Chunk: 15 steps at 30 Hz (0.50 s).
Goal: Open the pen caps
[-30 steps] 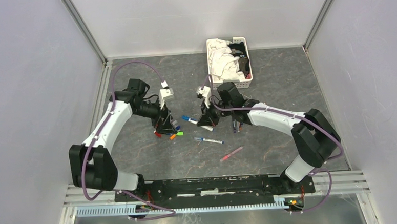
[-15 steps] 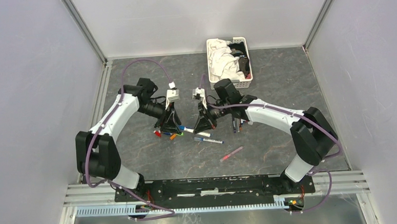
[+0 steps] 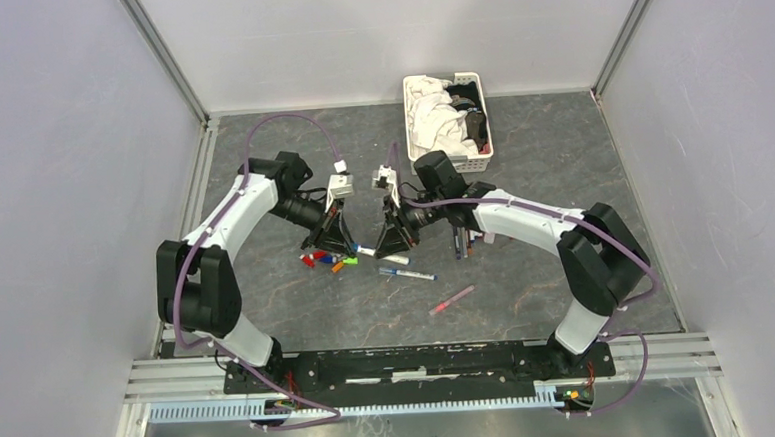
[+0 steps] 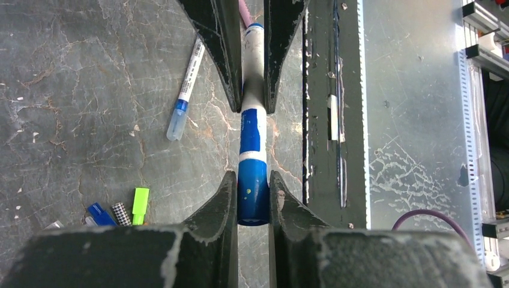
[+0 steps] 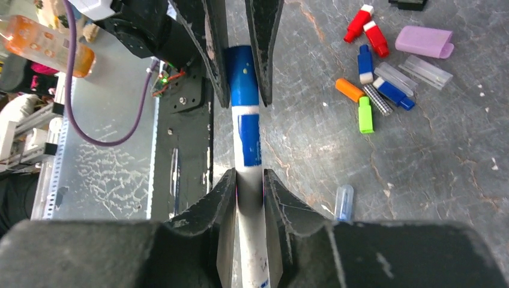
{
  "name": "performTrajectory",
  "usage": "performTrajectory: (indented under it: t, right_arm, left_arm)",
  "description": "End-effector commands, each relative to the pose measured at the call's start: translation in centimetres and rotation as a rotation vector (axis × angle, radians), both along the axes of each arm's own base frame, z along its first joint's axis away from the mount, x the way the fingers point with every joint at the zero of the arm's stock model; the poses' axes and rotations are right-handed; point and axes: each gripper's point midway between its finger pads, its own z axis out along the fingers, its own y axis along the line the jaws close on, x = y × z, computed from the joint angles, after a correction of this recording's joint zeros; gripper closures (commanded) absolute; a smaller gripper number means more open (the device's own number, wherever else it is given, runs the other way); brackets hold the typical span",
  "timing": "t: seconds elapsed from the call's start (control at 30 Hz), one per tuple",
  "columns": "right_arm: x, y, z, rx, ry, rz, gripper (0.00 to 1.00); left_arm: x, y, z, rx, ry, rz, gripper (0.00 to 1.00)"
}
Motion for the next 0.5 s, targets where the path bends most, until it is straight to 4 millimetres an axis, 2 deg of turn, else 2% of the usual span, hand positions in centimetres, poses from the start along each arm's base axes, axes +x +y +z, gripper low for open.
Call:
performTrajectory:
  t: [0.0, 0.17, 0.23, 0.33, 0.37, 0.47]
  right_arm:
    - [-0.1, 2.0, 0.7, 0.084, 0.030, 0.015, 0.71]
    - [-0.6, 3.0, 0.4, 0.105, 0.065, 0.030, 0.67]
    - [-0.5, 3.1, 0.7, 0.116, 0.064, 0.025, 0.75]
    - [-0.3, 2.8, 0.4, 0.102, 0.057, 0.004, 0.97]
    - [-0.2, 2.6, 0.2, 0.091, 0.051, -0.009, 1.00]
    - [-0.1, 1.2, -1.3, 0.047, 0.034, -0.047, 1.00]
  left_arm:
    - [0.4, -0.6, 1.7, -0.058, -0.081, -0.027, 0.98]
    - [0.3, -0.5, 1.7, -0.049, -0.094, -0.019, 0.98]
    - [0.2, -0.4, 1.7, -0.044, -0.100, -0.020, 0.98]
    - [0.5, -0.1, 1.6, -0.008, -0.106, -0.001, 0.98]
    - [0.9, 0.1, 1.5, 0.010, -0.119, 0.008, 0.98]
    - [2.1, 1.0, 1.5, 0.090, -0.162, 0.070, 0.98]
